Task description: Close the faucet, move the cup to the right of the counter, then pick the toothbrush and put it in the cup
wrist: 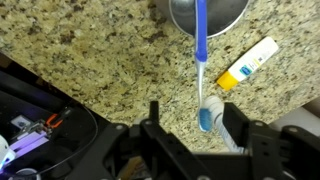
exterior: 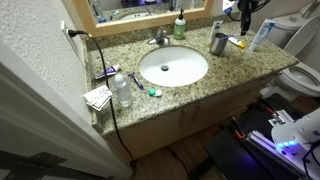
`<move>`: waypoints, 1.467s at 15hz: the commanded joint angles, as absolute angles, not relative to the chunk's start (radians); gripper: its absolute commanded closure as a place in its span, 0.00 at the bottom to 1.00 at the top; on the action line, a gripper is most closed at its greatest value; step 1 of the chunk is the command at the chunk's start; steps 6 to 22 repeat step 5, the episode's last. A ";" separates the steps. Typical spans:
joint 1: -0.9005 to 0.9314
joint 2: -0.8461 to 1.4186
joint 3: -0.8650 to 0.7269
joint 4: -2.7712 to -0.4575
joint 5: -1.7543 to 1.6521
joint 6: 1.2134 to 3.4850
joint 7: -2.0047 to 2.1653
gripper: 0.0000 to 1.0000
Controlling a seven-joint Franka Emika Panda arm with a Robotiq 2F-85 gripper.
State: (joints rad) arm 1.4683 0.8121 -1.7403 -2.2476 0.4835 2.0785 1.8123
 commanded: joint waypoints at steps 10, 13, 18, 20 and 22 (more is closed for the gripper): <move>1.493 0.773 -1.746 -2.259 0.443 2.097 1.842 0.07; 1.493 0.773 -1.746 -2.259 0.443 2.097 1.842 0.07; 1.493 0.773 -1.746 -2.259 0.443 2.097 1.842 0.07; 1.493 0.773 -1.746 -2.259 0.443 2.097 1.842 0.07; 1.493 0.773 -1.746 -2.259 0.443 2.097 1.842 0.07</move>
